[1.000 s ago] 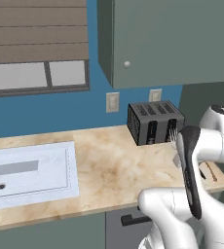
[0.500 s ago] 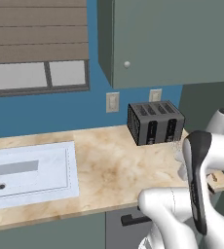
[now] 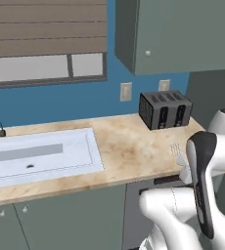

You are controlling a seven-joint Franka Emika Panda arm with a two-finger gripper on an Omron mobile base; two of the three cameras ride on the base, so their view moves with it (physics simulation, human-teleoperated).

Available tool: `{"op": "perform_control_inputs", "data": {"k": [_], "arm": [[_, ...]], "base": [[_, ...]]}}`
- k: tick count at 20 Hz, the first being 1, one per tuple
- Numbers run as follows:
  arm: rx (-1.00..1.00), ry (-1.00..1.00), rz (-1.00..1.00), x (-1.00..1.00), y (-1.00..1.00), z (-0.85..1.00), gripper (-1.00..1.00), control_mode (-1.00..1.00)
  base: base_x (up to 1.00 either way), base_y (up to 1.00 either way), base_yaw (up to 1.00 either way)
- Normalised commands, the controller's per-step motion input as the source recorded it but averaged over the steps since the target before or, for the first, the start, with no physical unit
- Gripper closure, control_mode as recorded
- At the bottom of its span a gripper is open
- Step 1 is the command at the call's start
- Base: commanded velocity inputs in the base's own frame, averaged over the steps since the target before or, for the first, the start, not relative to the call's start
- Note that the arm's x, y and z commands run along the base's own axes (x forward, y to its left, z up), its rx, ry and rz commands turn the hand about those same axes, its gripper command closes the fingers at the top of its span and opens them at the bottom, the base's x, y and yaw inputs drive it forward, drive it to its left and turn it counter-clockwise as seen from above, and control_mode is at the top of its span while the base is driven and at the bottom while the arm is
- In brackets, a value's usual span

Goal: Take the fork and place it on the left side of the plate. Then take the spoon and place it on the right side of the plate. Make sure they're directly next to the plate.

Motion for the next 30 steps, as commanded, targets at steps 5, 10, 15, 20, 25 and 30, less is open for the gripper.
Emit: {"op": "perform_control_inputs", "data": {"k": [5, 10, 15, 20, 25, 30], "arm": [[0.0, 0.0, 0.0, 0.0, 0.0, 0.0, 1.0, 1.0], [0.0, 0.0, 0.0, 0.0, 0.0, 0.0, 1.0, 1.0], [0.0, 0.0, 0.0, 0.0, 0.0, 0.0, 1.0, 1.0], [0.0, 0.0, 0.0, 0.0, 0.0, 0.0, 1.0, 1.0], [0.0, 0.0, 0.0, 0.0, 0.0, 0.0, 1.0, 1.0], [0.0, 0.0, 0.0, 0.0, 0.0, 0.0, 1.0, 1.0]], "base": [[-0.54, 0.88, -0.28], [-0.48, 0.86, -0.37], [-0.59, 0.57, -0.45], [-0.81, 0.28, -0.52], [-0.87, 0.18, -0.54], [-0.94, 0.22, -0.52]]}}
